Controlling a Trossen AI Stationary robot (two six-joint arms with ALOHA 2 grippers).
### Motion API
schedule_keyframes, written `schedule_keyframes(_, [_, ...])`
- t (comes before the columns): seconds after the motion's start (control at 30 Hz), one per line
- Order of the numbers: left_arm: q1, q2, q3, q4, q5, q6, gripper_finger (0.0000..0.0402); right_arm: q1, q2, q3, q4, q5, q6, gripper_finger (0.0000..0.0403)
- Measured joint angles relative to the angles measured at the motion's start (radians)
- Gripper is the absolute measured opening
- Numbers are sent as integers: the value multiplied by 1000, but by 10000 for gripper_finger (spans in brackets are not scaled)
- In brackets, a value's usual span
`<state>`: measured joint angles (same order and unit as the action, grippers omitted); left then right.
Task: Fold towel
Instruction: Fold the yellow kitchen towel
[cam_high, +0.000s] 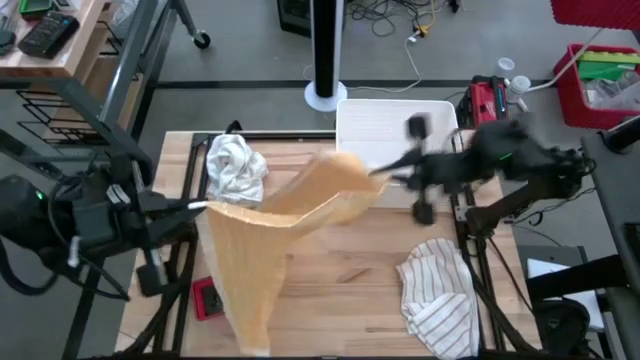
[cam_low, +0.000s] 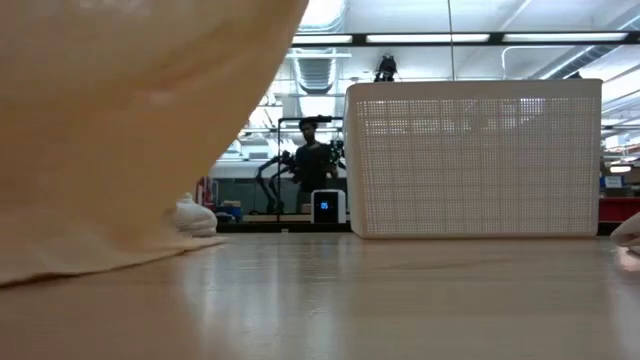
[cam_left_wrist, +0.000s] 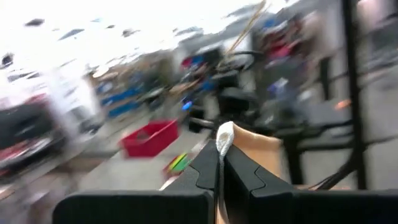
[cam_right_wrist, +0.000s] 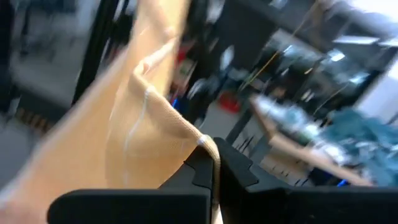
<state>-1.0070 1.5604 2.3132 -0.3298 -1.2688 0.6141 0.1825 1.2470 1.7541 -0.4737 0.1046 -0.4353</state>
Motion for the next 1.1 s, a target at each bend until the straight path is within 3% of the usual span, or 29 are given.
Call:
schedule_keyframes(0.1, [2, 1, 39, 13, 222, 32, 0, 0, -14, 108, 3, 1, 34, 0])
schedule_keyframes(0.2, [1, -8, 35, 108, 302, 128, 0, 0, -1, 201, 3, -7, 43, 0])
schedule_keyframes(0.3, [2, -19, 43, 137, 306, 233, 0, 0, 31, 279, -6, -19, 43, 0])
schedule_keyframes(0.57, [2, -59, 43, 153, 305, 320, 0, 0, 122, 489, -83, -23, 14, 0])
schedule_keyframes(0.7, [2, -82, 42, 166, 238, 383, 0, 0, 169, 597, -138, 27, -21, 0])
schedule_keyframes(0.9, [2, -130, 42, 175, 156, 431, 0, 0, 177, 596, -146, 151, -80, 0])
schedule_keyframes(1.1, [1, -144, 42, 160, 87, 413, 0, 3, 177, 601, -266, 149, 25, 0])
